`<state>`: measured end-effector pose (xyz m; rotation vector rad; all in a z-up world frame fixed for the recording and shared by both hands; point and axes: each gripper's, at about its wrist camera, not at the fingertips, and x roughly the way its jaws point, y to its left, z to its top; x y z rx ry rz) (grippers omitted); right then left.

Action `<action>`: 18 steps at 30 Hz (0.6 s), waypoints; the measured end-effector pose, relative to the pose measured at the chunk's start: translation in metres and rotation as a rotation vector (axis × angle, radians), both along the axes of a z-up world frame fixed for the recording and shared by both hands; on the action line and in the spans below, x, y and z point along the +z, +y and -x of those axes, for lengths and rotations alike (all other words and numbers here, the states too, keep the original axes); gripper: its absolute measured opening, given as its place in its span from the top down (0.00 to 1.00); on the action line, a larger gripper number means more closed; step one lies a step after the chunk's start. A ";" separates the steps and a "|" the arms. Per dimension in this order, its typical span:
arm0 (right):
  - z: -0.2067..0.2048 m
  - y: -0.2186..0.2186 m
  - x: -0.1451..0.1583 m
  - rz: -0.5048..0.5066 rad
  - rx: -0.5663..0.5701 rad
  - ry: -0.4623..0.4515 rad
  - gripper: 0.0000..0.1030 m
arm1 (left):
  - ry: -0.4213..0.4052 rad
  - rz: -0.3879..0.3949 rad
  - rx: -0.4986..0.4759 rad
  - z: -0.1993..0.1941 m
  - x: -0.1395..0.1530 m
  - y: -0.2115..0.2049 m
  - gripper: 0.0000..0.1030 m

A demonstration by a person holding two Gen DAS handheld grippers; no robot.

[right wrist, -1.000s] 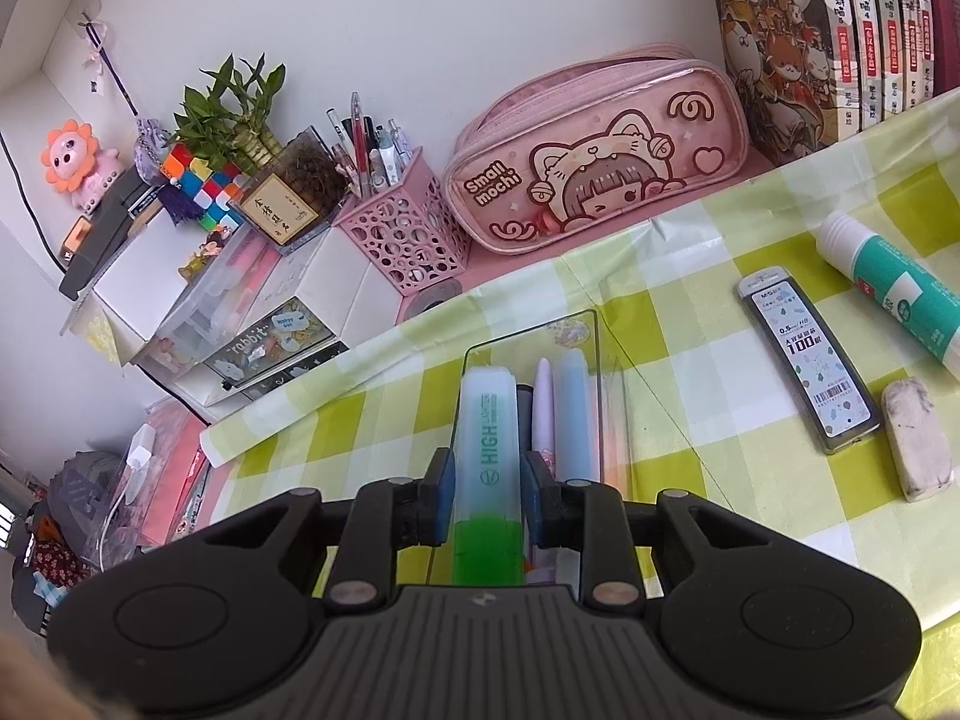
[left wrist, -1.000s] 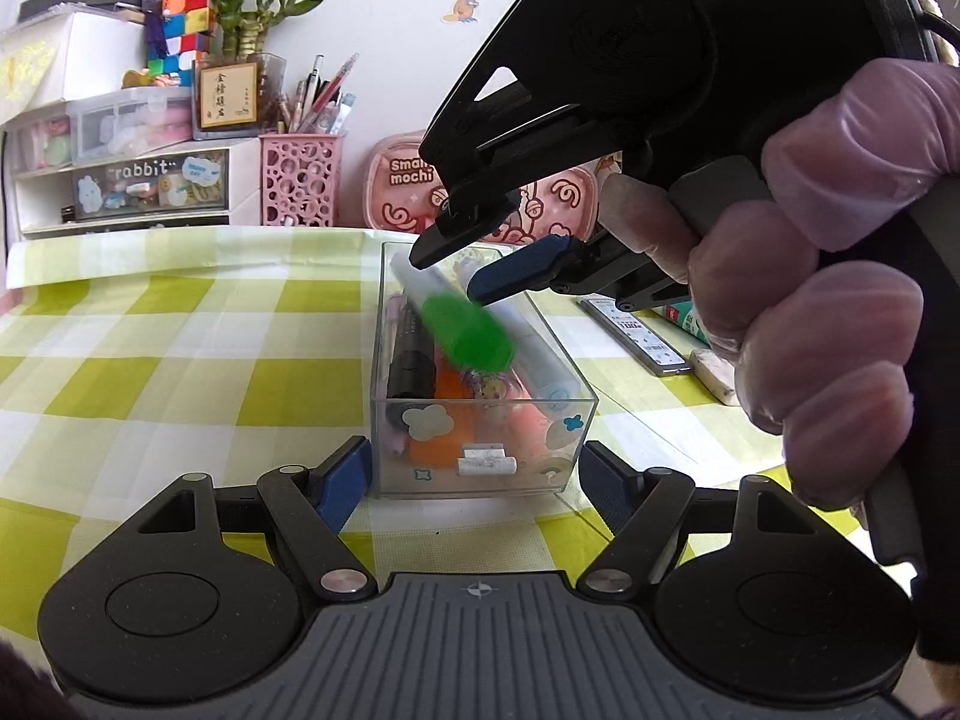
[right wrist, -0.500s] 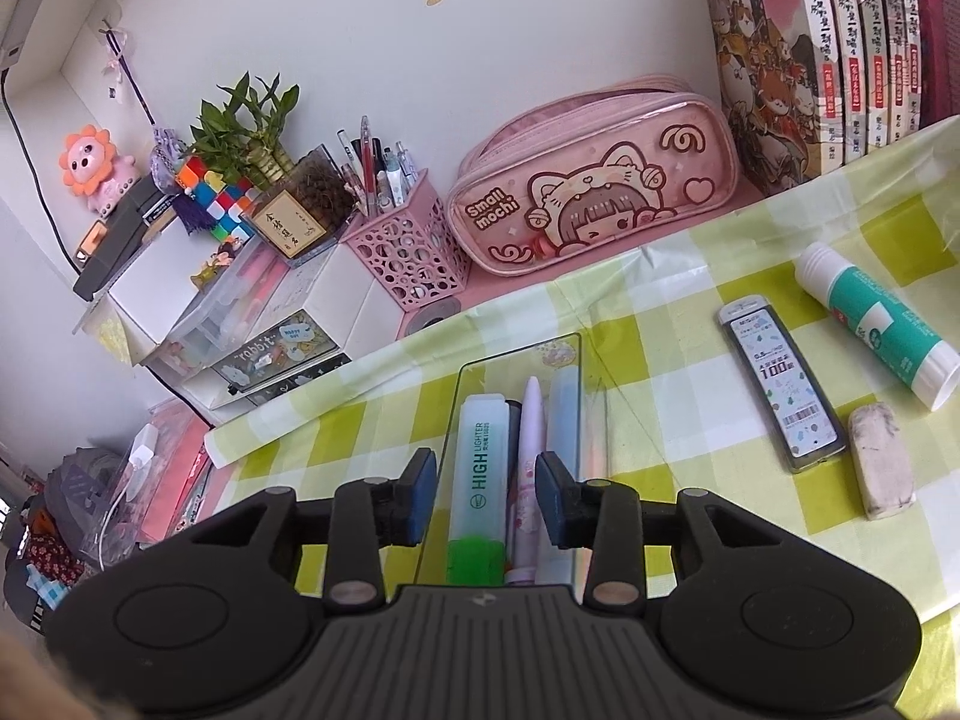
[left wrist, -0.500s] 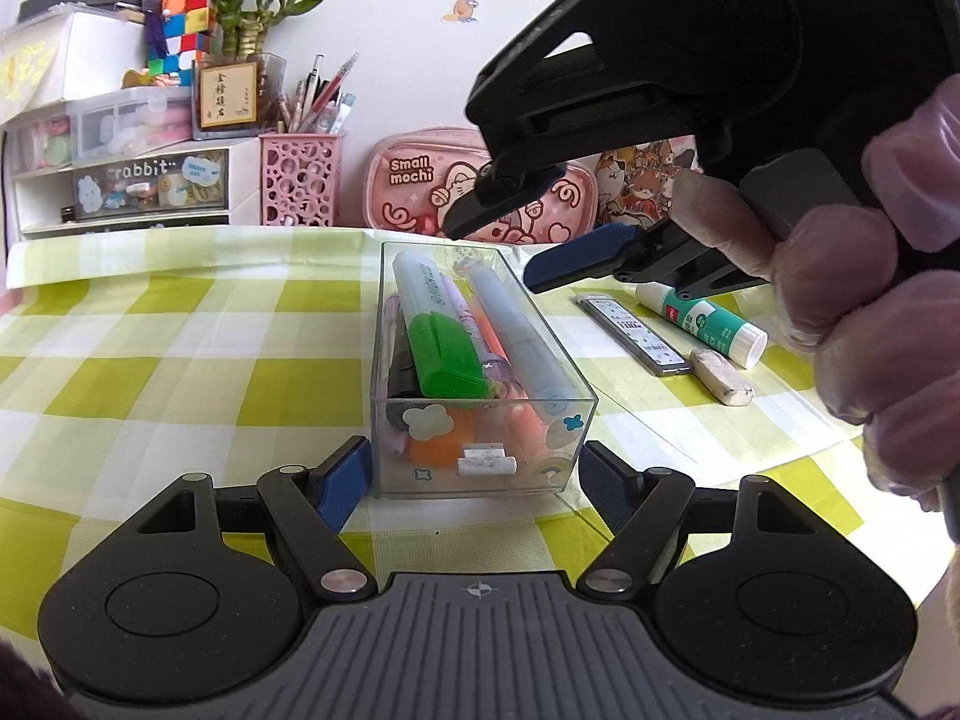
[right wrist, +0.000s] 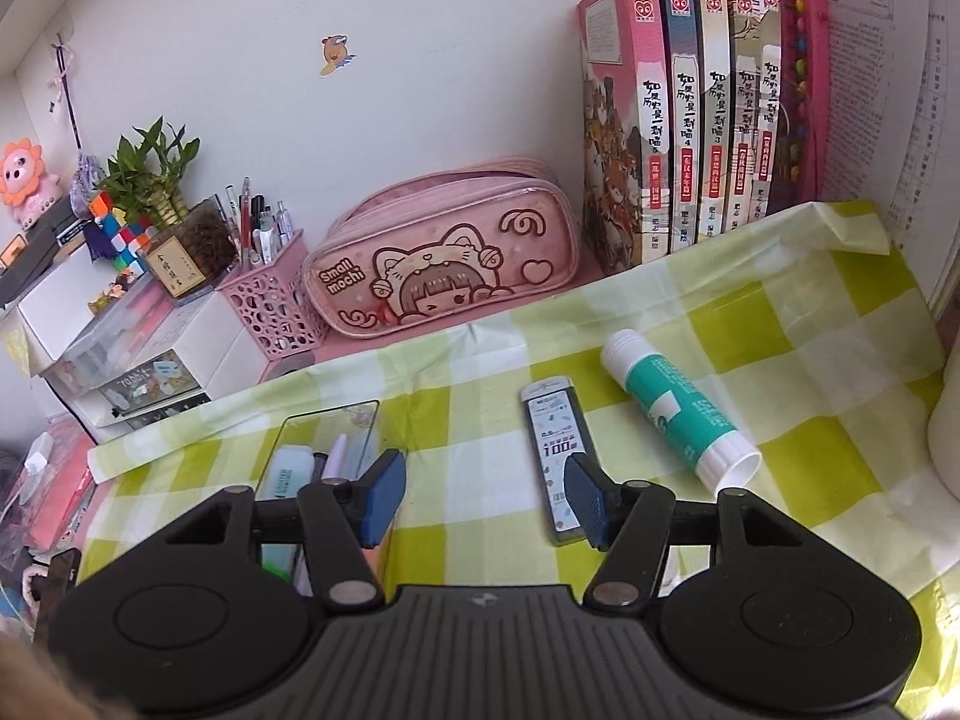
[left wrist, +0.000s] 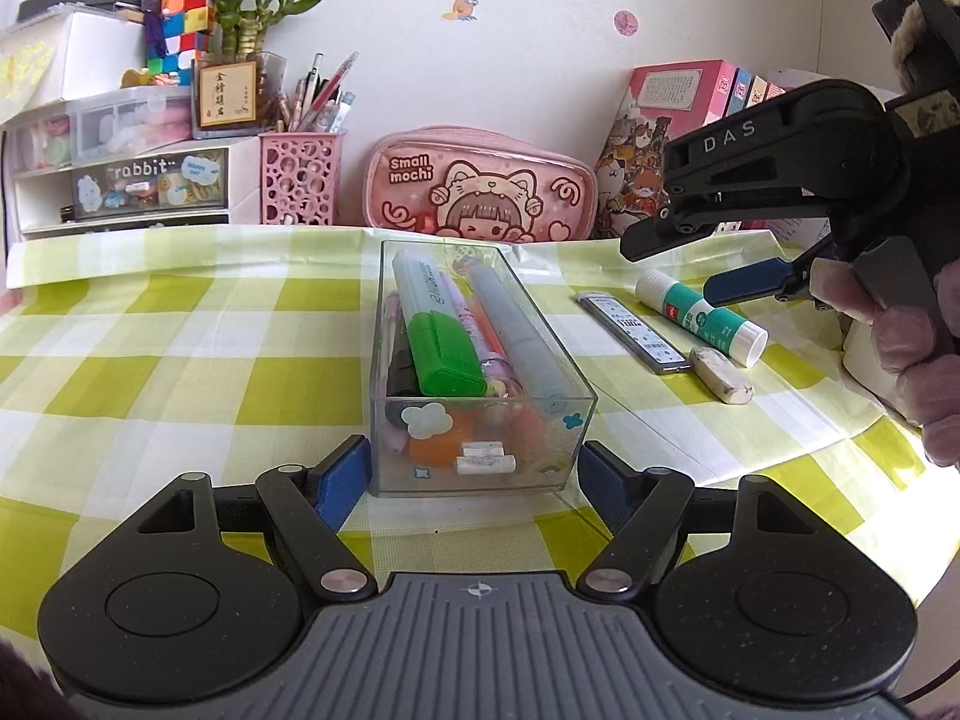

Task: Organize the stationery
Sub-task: 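Move the right gripper to the pencil-lead case and grasp it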

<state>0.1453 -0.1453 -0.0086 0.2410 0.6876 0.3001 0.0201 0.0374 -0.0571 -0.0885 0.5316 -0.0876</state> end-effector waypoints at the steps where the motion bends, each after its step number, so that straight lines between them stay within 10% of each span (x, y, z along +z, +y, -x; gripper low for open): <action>1: -0.003 0.001 -0.002 0.021 0.023 -0.009 0.44 | 0.000 0.000 0.000 0.000 0.000 0.000 0.28; 18: -0.038 0.013 -0.037 0.207 0.095 -0.044 0.44 | -0.001 -0.003 -0.002 0.000 -0.001 0.000 0.27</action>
